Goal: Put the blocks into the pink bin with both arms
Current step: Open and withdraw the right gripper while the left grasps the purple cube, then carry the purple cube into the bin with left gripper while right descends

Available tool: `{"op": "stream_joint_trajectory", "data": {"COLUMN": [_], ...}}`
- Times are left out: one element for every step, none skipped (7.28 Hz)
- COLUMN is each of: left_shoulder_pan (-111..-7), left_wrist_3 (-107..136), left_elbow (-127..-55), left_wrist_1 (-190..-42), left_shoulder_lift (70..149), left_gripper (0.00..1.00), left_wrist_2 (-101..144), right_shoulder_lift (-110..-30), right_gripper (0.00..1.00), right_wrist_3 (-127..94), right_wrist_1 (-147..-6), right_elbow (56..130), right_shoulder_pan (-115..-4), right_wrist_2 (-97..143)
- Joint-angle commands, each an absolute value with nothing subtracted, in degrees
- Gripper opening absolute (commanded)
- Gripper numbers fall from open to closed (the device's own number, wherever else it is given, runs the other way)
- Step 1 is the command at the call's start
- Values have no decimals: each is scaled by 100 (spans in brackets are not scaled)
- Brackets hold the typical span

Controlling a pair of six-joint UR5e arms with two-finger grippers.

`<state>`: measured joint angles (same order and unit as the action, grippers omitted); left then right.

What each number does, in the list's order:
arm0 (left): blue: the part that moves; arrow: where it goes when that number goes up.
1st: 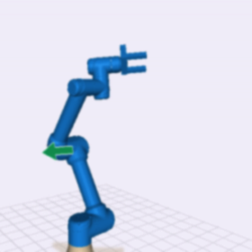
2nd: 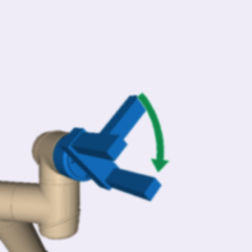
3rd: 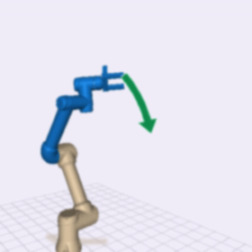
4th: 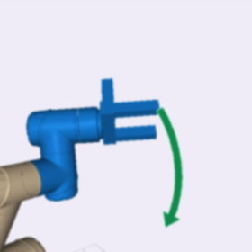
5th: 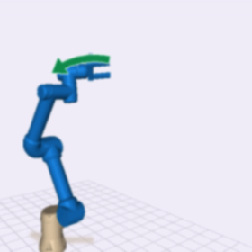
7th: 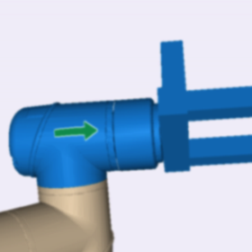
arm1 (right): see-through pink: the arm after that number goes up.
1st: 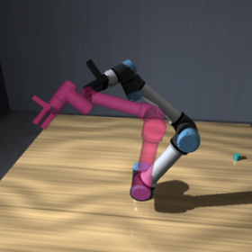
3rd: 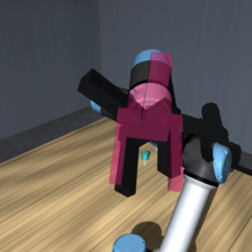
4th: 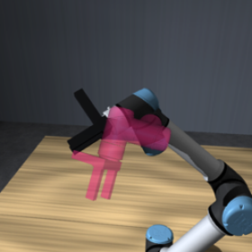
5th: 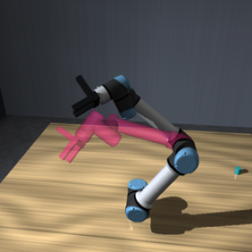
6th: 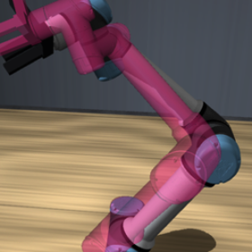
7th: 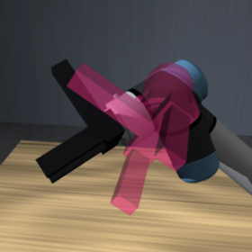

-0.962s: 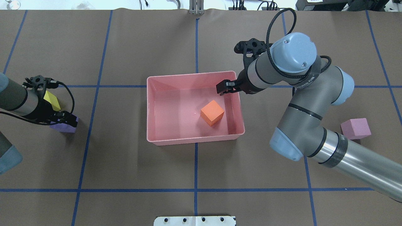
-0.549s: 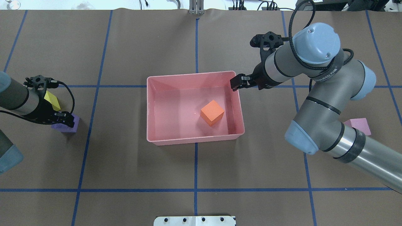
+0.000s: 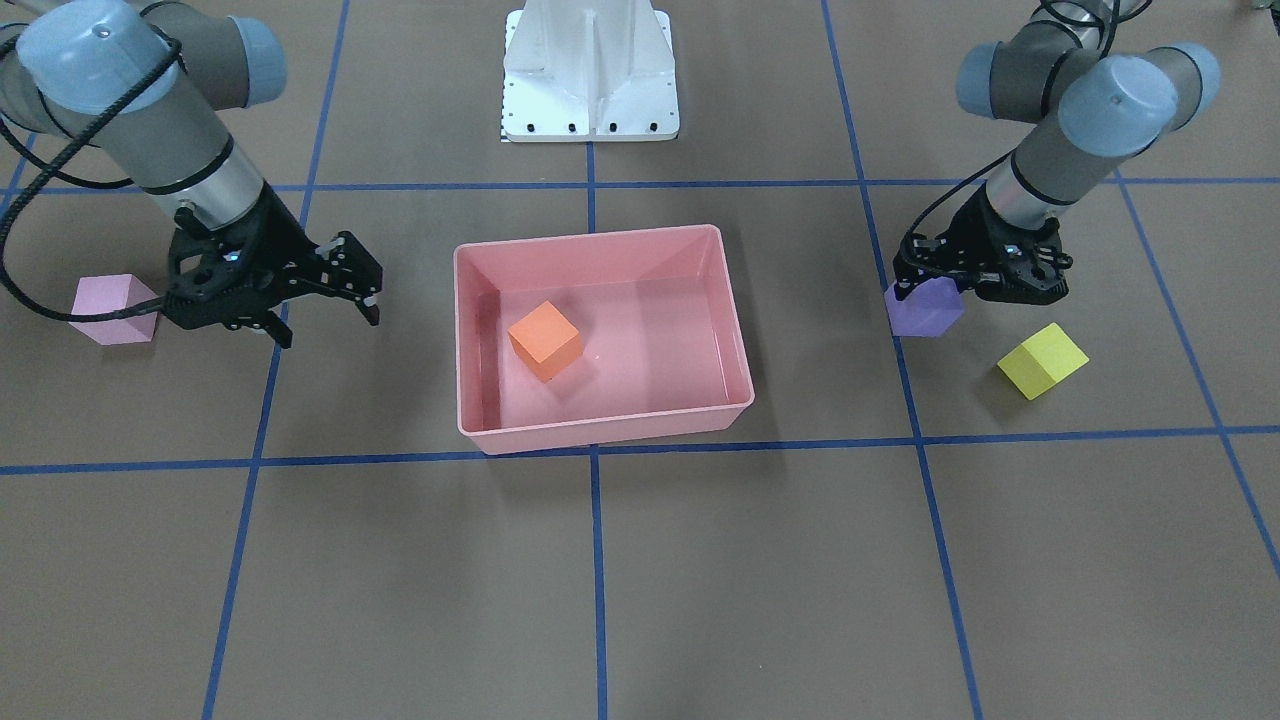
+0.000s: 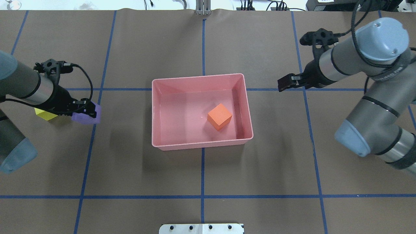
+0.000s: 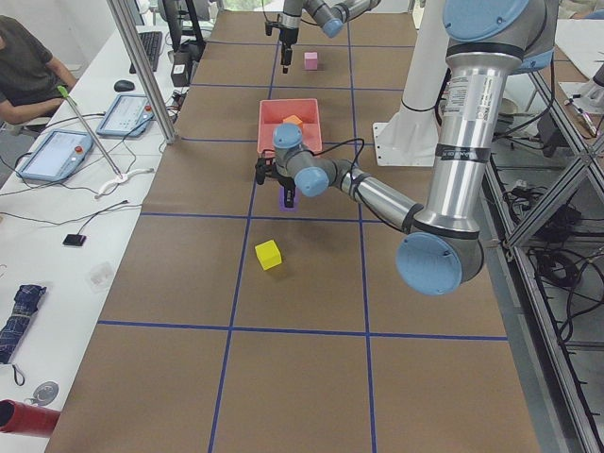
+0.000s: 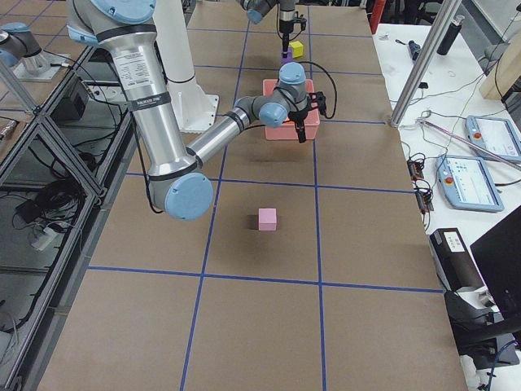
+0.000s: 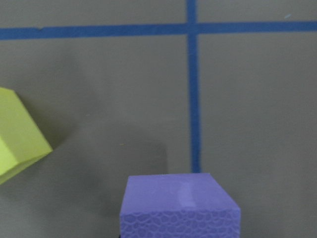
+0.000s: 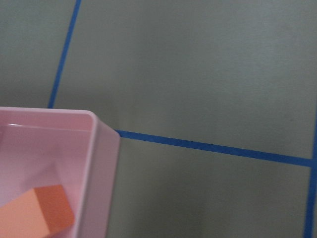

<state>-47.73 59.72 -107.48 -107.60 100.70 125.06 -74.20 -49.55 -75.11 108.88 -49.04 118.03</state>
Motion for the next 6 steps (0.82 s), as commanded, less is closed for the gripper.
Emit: {"op": "stream_joint_trajectory", "data": {"left_shoulder_pan": [-4642, -4310, -3985, -3668, -3448, -3428], "left_wrist_3": [7218, 7903, 8180, 8217, 8218, 8209], "left_elbow": [-11232, -11180, -10971, -10621, -10234, -9830], "left_wrist_1": [-9646, -9154, -8688, -8649, -8675, -8684], "left_shoulder_lift": [11305, 11964, 12536, 12933, 13155, 13375], "left_gripper": [0, 0, 0, 0, 0, 0], "left_wrist_2": [12498, 12437, 12228, 11695, 11428, 11417], "right_shoulder_lift": [-8373, -8637, -9014, -9200, -9515, -9536], "right_gripper": [99, 99, 99, 99, 99, 99], "right_wrist_3": [-4203, -4184, -4114, -3974, -3981, -4060], "right_wrist_1": [-7514, -7515, -7454, -7471, -7462, -7462], "right_elbow": [11162, 11136, 11136, 11049, 10996, 10830], "right_shoulder_pan": [-5412, -5614, -5869, -6071, -6099, -6082], "right_wrist_2": [11891, 12031, 12084, 12363, 12453, 12445]}}
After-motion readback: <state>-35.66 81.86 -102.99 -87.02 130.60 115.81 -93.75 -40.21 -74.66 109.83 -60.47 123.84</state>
